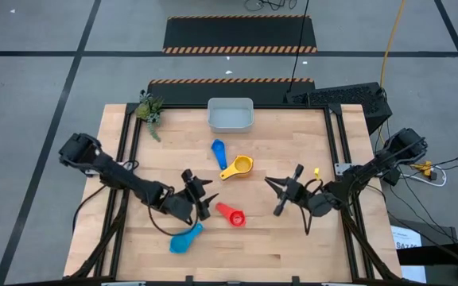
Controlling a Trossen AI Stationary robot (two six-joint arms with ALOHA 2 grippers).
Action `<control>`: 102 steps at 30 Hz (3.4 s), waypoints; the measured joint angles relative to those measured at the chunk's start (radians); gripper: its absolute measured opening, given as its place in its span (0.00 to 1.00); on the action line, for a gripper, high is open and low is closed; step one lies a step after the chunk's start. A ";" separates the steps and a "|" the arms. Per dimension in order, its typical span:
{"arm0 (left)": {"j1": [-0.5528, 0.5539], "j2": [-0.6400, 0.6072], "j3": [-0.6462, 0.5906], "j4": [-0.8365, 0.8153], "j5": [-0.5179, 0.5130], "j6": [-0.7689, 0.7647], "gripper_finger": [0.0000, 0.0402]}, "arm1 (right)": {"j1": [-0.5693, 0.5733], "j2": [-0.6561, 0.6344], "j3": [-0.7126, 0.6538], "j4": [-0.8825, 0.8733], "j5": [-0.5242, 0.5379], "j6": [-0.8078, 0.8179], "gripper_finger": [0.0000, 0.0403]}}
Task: Nest measuring cups in basket
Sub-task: Stack the yellow measuring cup into the purple measuring cup, then stack the light blue measuring cup into the yellow measuring cup
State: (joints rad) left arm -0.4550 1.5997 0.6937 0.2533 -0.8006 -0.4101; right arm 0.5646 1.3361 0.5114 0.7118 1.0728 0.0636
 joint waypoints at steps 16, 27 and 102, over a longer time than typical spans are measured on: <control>0.109 0.209 -0.002 0.188 -0.023 -0.020 0.69 | -0.009 0.000 -0.051 -0.044 0.000 0.036 0.18; 0.211 0.228 -0.002 0.216 0.075 -0.010 0.79 | -0.010 0.000 -0.115 -0.027 0.001 0.059 0.19; -0.034 -0.176 -0.001 -0.322 0.627 -0.534 0.66 | 0.158 -0.003 -0.115 0.151 -0.164 0.103 0.19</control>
State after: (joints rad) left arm -0.4886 1.4242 0.6930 -0.0691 -0.1740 -0.9438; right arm 0.7222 1.3331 0.3962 0.8630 0.9087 0.1668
